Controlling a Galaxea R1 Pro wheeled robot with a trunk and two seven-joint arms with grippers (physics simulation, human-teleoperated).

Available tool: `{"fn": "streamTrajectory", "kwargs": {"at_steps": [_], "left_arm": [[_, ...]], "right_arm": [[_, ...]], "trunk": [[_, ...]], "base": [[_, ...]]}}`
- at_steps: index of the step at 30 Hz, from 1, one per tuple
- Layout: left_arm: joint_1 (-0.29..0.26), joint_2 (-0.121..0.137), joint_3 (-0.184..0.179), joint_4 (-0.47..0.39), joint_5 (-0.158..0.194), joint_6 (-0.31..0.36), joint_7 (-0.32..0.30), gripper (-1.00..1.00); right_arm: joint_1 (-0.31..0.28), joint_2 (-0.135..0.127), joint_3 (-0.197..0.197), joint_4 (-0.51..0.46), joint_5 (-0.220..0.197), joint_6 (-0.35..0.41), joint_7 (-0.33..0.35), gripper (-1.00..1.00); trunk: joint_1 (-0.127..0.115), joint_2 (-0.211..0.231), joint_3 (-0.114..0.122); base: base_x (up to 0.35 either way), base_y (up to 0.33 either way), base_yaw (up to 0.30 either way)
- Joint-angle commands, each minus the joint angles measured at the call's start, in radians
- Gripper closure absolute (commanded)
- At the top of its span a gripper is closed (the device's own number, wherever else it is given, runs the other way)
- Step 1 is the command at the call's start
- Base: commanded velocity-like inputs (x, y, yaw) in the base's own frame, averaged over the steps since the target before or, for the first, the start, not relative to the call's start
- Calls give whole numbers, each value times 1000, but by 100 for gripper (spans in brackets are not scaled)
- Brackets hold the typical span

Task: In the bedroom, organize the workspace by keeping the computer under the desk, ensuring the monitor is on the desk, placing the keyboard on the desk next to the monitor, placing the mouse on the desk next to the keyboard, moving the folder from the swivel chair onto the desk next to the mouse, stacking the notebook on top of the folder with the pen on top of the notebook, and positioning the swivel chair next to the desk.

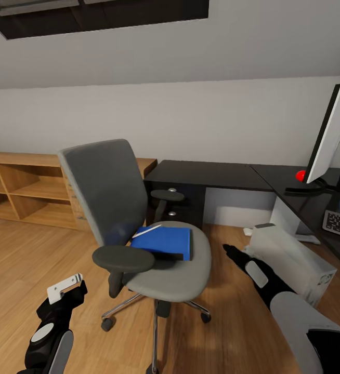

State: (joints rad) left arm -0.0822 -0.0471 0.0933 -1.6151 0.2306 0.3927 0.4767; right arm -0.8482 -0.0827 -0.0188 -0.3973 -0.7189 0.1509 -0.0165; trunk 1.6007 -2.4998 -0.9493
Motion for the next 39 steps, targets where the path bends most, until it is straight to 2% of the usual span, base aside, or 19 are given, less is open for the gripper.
{"fn": "streamTrajectory", "kwargs": {"at_steps": [1, 10, 12, 13, 16, 27, 39], "left_arm": [[-1, 0, 0, -1, 9, 3, 5, -100], [-1, -1, 1, 0, 11, 2, 4, -100], [-1, -1, 2, 0, 11, 2, 5, -100], [-1, 0, 3, -1, 10, 2, 5, -100], [-1, -1, 19, -2, 11, 2, 4, -100], [-1, -1, 47, -3, 12, 2, 3, -100], [-1, 0, 77, -3, 12, 2, 3, -100]], "right_arm": [[0, -5, -6, -4, -11, 25, 23, -100], [1, -22, -18, -3, -38, 63, 129, -100], [2, -21, -19, 1, -70, 65, 154, -100], [4, -20, -18, 4, -129, 66, 168, -100], [6, -19, -18, 21, -152, 67, 172, -100], [6, -14, -16, 83, -183, 66, 175, -100], [6, 2, -16, 108, -188, 64, 176, -100]], "trunk": [[0, 0, -1], [0, 0, -1], [0, 0, -1], [0, 0, -1], [0, 0, -1], [0, 0, -2], [0, 0, -6]], "base": [[0, 0, 0], [109, 40, 0], [197, 59, 0], [41, 12, 0], [79, 6, 0], [122, 1, 0], [5, 0, 1]]}}
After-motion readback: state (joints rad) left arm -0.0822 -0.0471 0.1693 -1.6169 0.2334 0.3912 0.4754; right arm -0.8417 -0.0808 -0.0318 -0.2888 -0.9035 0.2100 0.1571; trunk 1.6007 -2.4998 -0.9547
